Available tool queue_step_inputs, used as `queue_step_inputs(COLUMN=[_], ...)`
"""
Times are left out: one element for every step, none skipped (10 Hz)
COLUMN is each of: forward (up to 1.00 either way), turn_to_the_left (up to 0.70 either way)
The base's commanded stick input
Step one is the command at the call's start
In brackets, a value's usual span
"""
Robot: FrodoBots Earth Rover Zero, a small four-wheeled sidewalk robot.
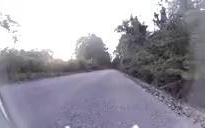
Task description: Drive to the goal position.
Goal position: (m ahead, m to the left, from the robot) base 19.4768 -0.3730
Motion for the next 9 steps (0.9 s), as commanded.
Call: queue_step_inputs(forward=[0.70, 0.70, 0.70, 0.70, 0.70, 0.70, 0.70, 0.70, 0.70], turn_to_the_left=[0.00, 0.00, 0.00, 0.00, 0.00, 0.00, 0.00, 0.00, 0.00])
